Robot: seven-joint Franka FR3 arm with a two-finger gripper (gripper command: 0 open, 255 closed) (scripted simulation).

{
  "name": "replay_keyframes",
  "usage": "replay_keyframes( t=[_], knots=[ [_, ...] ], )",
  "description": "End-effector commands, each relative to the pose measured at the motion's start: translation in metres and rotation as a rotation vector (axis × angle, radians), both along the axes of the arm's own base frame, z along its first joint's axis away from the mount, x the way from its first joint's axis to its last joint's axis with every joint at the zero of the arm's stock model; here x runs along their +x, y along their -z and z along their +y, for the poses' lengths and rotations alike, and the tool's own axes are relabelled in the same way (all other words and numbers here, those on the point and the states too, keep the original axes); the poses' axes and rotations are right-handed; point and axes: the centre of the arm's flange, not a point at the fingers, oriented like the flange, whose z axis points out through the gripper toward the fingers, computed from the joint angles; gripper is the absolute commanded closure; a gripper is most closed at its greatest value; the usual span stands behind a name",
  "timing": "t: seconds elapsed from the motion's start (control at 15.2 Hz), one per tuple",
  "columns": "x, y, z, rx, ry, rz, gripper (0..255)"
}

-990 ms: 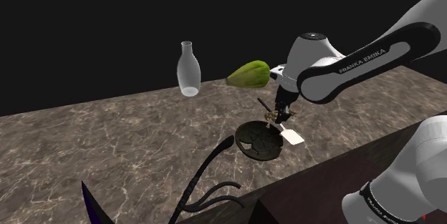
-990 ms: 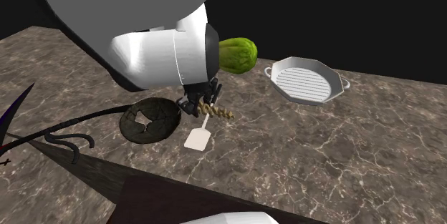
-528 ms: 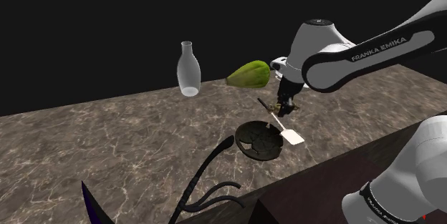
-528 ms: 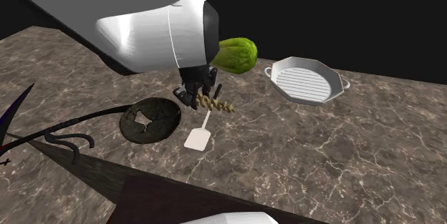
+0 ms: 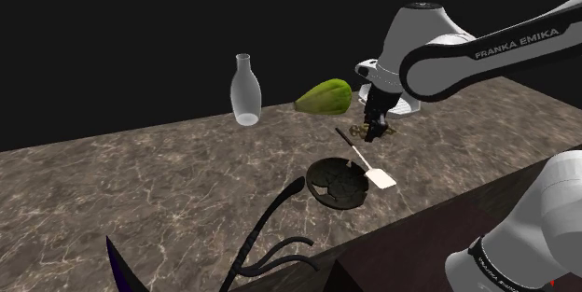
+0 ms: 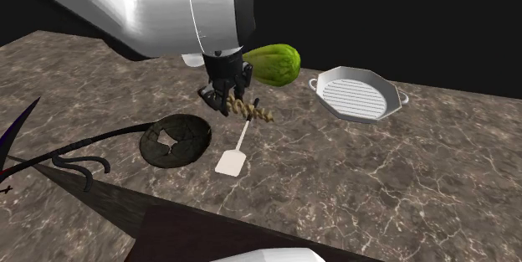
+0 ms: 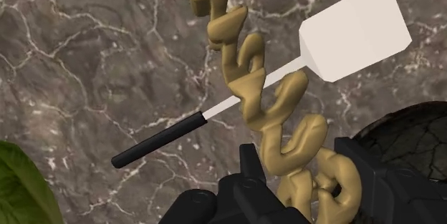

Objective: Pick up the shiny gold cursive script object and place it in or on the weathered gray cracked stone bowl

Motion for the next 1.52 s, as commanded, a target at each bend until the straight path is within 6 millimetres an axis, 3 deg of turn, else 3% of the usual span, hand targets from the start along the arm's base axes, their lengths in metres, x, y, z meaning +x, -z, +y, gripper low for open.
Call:
replay_keyframes(
  t=[0.0,0.07,0.92,1.45],
  knots=[
    [-0.001,-0.01,0.0,0.0,0.0,0.001,255],
    [-0.001,-0.015,0.0,0.0,0.0,0.001,255],
    [-0.035,-0.02,0.166,0.0,0.0,0.001,255],
    [-0.035,0.023,0.166,0.0,0.0,0.001,255]
  ],
)
